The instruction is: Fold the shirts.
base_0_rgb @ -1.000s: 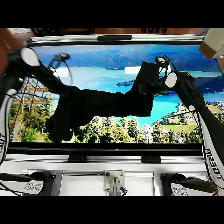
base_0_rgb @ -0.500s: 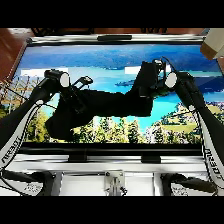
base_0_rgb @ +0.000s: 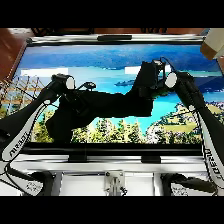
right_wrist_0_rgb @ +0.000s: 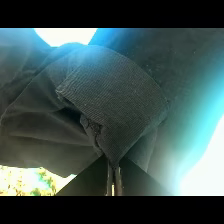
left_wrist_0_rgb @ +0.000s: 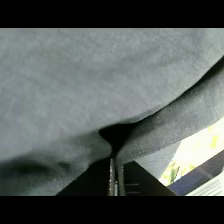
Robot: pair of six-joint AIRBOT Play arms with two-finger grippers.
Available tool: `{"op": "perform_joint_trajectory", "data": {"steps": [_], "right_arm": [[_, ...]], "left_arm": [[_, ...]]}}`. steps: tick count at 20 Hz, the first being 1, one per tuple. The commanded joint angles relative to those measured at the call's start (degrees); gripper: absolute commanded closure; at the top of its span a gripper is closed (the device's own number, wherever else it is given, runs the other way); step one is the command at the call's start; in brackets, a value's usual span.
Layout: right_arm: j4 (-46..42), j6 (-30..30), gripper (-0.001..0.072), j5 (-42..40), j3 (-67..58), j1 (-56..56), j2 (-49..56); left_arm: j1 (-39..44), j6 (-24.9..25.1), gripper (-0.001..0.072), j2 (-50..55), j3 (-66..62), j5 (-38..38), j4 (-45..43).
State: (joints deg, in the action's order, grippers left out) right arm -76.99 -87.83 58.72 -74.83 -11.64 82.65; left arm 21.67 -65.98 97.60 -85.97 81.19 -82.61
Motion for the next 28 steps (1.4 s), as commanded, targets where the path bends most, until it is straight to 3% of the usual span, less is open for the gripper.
{"op": "perform_joint_trajectory", "data": {"steps": [1,5,8,11,15,18,20,23,28], "right_arm": [[0.22,0.00,0.0657,0.74,0.02,0.02,0.02],[2.19,0.72,0.0657,2.91,0.02,0.02,-0.87],[1.16,6.36,0.0658,6.78,0.02,0.04,-6.40],[-1.77,6.84,0.0658,9.14,0.02,0.04,-17.53],[-1.44,8.41,0.0657,4.26,-0.50,0.04,-36.85],[-1.29,3.13,0.0657,-2.14,-0.52,0.04,-48.30],[-0.74,-0.87,0.0658,-1.95,-0.52,0.02,-52.57],[0.39,-2.71,0.0657,3.48,-0.52,0.04,-55.52],[0.13,-3.50,0.0657,23.98,-0.50,0.02,-52.28]], "left_arm": [[-0.52,-5.44,0.0664,-0.87,-3.15,0.92,0.61],[-0.57,-7.43,0.0664,-4.42,-10.14,0.94,4.37],[-0.57,-8.07,0.0664,-8.94,-14.97,0.94,9.53],[-0.59,-11.34,0.0664,-16.11,-20.55,0.90,10.27],[-0.59,-18.97,0.0663,-26.40,-29.97,0.35,10.29],[-0.59,-25.81,0.0663,-34.10,-31.56,-2.47,10.25],[-0.57,-29.05,0.0663,-37.22,-31.52,-2.75,10.25],[-0.57,-32.28,0.0663,-39.17,-30.47,-0.50,10.45],[-0.52,-32.28,0.0663,-39.30,-18.14,13.07,10.71]]}}
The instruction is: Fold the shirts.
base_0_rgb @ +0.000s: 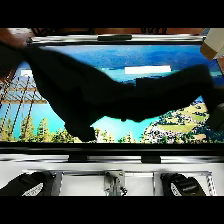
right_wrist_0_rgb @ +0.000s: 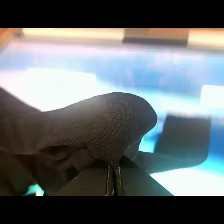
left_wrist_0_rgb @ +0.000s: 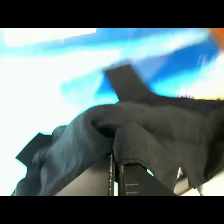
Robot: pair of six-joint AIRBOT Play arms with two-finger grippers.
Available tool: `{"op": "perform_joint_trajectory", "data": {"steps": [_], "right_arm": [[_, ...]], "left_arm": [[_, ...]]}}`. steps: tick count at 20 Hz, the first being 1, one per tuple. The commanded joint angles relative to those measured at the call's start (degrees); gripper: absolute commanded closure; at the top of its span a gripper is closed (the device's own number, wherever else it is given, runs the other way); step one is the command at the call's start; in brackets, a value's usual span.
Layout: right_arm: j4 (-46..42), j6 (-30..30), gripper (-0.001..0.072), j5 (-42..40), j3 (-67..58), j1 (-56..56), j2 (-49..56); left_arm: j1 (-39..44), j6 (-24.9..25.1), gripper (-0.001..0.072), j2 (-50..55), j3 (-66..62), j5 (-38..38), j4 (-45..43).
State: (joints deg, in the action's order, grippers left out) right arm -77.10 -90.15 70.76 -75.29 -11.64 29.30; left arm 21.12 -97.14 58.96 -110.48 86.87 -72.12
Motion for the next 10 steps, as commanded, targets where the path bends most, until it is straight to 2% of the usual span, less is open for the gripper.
{"op": "perform_joint_trajectory", "data": {"steps": [1,3,4,7,10], "right_arm": [[0.28,-1.18,0.0658,15.30,-0.04,0.02,2.51],[0.26,-1.14,0.0658,19.34,0.04,0.02,5.97],[0.09,-0.70,0.0658,18.75,0.57,0.02,7.76],[-2.45,2.05,0.0657,14.01,2.80,0.02,14.40],[-0.59,1.99,0.0658,8.37,4.72,0.02,23.45]], "left_arm": [[0.20,-1.09,0.0663,-0.68,10.56,8.26,0.22],[0.70,-0.76,0.0664,-0.63,18.43,6.67,0.20],[0.70,0.74,0.0664,-0.61,22.47,3.28,0.20],[-0.15,1.27,0.0664,1.42,29.00,-8.81,1.40],[-1.38,1.29,0.0663,6.71,29.31,-14.19,5.57]]}}
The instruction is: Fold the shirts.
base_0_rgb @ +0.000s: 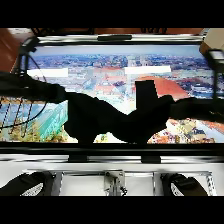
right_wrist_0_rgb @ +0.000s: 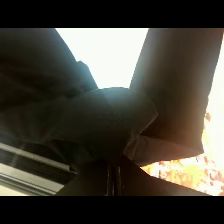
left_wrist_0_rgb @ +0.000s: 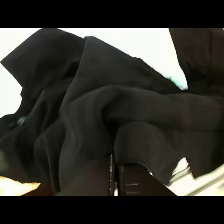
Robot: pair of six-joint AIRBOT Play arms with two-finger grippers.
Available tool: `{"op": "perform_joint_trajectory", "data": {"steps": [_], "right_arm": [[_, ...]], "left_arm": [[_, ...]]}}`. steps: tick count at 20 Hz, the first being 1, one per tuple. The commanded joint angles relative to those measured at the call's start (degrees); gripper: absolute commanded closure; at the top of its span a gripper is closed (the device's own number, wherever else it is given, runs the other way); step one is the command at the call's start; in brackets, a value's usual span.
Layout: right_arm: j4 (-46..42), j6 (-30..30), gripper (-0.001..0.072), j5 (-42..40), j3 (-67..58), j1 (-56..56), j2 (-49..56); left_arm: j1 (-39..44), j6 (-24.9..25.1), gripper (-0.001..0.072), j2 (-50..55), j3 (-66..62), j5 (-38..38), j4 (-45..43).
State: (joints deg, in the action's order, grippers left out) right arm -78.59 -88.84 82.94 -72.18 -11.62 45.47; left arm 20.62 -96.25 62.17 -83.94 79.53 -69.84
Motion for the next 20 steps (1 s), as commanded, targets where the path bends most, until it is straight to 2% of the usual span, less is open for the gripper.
{"op": "perform_joint_trajectory", "data": {"steps": [1,6,12,13,14,15,16,17,20], "right_arm": [[3.02,0.79,0.0658,-5.84,1.73,0.00,10.45],[10.40,3.54,0.0658,-11.30,1.73,-0.04,19.34],[11.50,5.97,0.0657,-10.10,1.73,-0.02,19.54],[12.15,5.97,0.0658,-10.16,1.73,-0.04,19.54],[12.94,5.99,0.0657,-10.14,1.73,-0.04,19.54],[13.86,5.99,0.0658,-10.03,1.73,-0.04,19.54],[14.86,6.01,0.0658,-9.88,1.73,-0.04,19.54],[15.61,6.03,0.0658,-9.60,1.73,-0.04,19.54],[16.11,6.01,0.0658,-7.85,1.73,-0.04,19.54]], "left_arm": [[-1.18,0.55,0.0664,5.60,2.78,-7.08,3.43],[-3.78,0.55,0.0663,15.30,2.80,-5.40,3.45],[-10.84,2.05,0.0662,20.11,2.80,-5.31,3.54],[-11.50,2.10,0.0630,20.04,2.78,-4.83,4.42],[-11.74,2.08,0.0456,19.91,2.75,-3.98,5.40],[-11.72,2.16,0.0182,19.71,2.67,-2.21,5.90],[-11.58,3.98,0.0120,19.50,2.36,0.70,5.75],[-11.56,5.64,0.0120,18.82,2.34,3.54,4.90],[-11.56,5.07,0.0120,14.40,2.38,9.75,-3.15]]}}
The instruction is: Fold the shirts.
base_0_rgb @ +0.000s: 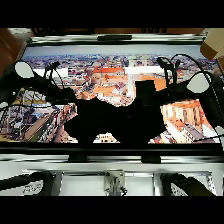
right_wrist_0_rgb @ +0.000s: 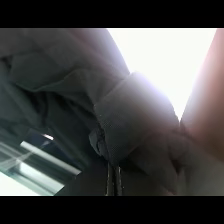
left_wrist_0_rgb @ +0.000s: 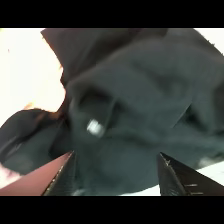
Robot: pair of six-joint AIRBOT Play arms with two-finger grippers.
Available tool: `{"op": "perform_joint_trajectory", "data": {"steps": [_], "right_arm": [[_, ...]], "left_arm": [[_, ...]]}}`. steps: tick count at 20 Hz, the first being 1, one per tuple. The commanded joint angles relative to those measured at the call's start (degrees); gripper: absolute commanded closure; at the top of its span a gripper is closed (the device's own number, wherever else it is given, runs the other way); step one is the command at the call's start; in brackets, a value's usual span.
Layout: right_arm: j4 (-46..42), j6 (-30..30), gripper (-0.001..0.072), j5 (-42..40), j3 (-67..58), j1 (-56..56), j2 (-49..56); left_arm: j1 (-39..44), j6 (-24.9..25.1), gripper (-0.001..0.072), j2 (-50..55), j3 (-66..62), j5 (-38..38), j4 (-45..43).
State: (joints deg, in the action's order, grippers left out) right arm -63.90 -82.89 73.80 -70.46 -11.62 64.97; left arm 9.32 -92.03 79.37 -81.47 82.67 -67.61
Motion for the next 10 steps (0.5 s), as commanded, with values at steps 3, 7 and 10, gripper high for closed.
{"op": "perform_joint_trajectory", "data": {"steps": [3,7,10], "right_arm": [[0.42,0.02,0.0658,1.42,0.00,-0.04,0.04],[-0.57,-0.79,0.0657,1.55,0.00,-0.04,0.04],[-0.57,-0.85,0.0658,2.73,0.00,-0.04,0.04]], "left_arm": [[-0.26,0.85,0.0120,-10.40,-0.07,9.01,-7.65],[-0.26,0.74,0.0119,-22.84,-0.07,9.42,-8.39],[-0.26,0.17,0.0120,-29.88,-0.04,11.02,-17.27]]}}
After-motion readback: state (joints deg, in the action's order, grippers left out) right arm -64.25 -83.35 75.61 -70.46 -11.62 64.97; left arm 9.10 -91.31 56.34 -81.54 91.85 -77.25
